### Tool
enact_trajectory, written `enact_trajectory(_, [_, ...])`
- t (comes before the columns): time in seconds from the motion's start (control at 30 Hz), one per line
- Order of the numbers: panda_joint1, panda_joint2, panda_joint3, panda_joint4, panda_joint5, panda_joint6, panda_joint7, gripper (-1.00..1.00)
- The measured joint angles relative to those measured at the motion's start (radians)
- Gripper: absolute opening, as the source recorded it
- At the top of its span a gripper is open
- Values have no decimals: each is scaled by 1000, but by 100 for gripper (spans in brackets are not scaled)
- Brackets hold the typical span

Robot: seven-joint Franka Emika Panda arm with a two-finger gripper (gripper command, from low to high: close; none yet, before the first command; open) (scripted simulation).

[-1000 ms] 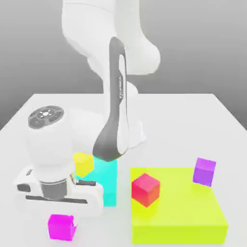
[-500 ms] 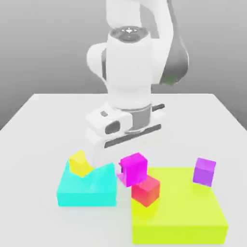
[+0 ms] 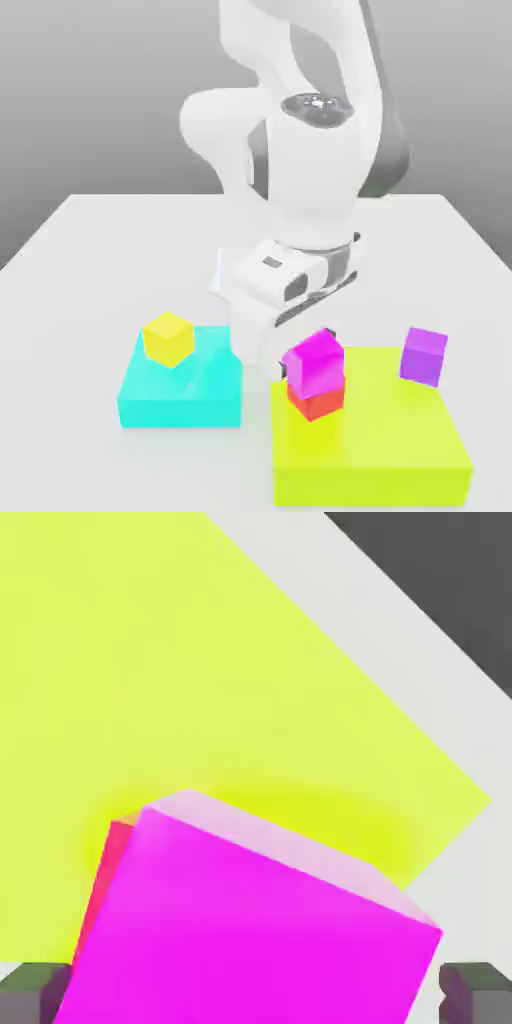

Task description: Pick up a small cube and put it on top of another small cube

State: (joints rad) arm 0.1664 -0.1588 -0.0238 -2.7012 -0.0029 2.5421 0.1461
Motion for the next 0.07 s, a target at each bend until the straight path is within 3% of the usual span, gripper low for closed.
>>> enact_trajectory(0.07, [-1, -66, 0, 15, -4, -81, 2, 100])
